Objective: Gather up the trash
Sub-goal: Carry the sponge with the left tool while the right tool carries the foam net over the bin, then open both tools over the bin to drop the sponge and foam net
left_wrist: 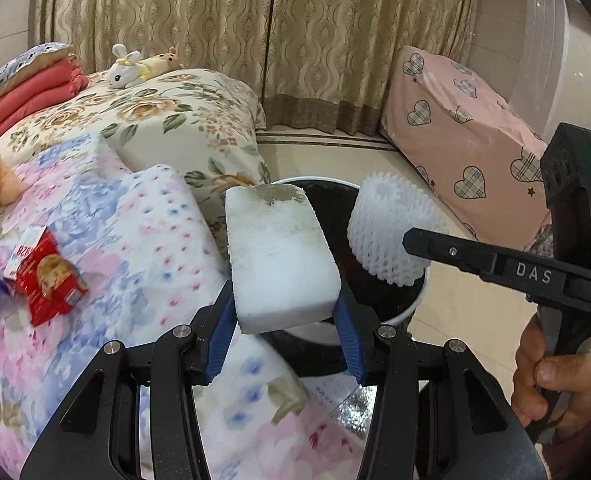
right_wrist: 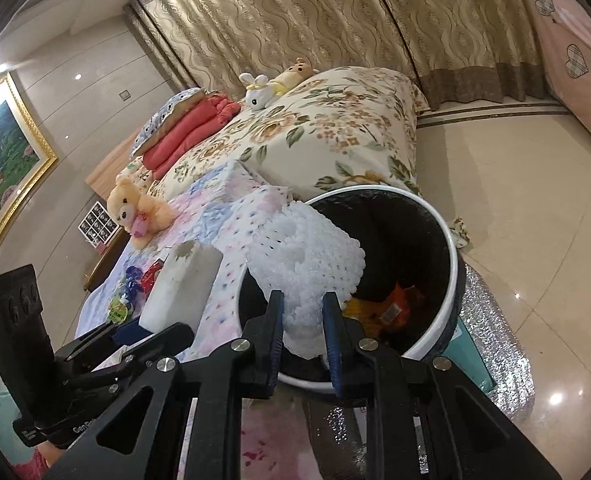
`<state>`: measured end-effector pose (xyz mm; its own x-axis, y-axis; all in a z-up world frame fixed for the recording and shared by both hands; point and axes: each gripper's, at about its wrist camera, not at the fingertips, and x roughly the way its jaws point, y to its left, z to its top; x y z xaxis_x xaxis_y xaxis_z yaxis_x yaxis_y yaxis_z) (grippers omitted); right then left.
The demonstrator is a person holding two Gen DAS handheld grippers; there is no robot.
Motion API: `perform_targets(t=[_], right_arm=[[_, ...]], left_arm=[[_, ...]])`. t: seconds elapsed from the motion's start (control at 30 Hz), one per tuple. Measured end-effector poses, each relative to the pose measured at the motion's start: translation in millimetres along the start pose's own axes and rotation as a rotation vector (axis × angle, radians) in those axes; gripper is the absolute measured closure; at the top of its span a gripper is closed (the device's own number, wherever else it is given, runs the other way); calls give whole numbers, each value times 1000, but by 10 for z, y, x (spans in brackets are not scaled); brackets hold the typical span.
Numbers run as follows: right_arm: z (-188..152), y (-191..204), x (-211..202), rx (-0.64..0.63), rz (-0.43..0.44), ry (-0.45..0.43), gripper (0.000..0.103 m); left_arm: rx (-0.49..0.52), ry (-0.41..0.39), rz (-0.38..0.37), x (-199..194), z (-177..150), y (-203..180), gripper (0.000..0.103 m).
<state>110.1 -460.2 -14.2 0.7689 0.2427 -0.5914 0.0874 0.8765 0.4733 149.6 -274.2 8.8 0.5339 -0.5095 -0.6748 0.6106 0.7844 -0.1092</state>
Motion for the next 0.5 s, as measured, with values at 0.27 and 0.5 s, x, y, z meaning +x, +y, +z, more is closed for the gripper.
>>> perform_targets(t=[0.27, 0.5], right_arm=[[93, -151, 41, 27, -3, 5, 84], [146, -247, 91, 36, -10, 21, 84]], left_arm=[[20, 22, -3, 215, 120, -130, 57], [23, 35, -12, 327, 195, -200, 57]])
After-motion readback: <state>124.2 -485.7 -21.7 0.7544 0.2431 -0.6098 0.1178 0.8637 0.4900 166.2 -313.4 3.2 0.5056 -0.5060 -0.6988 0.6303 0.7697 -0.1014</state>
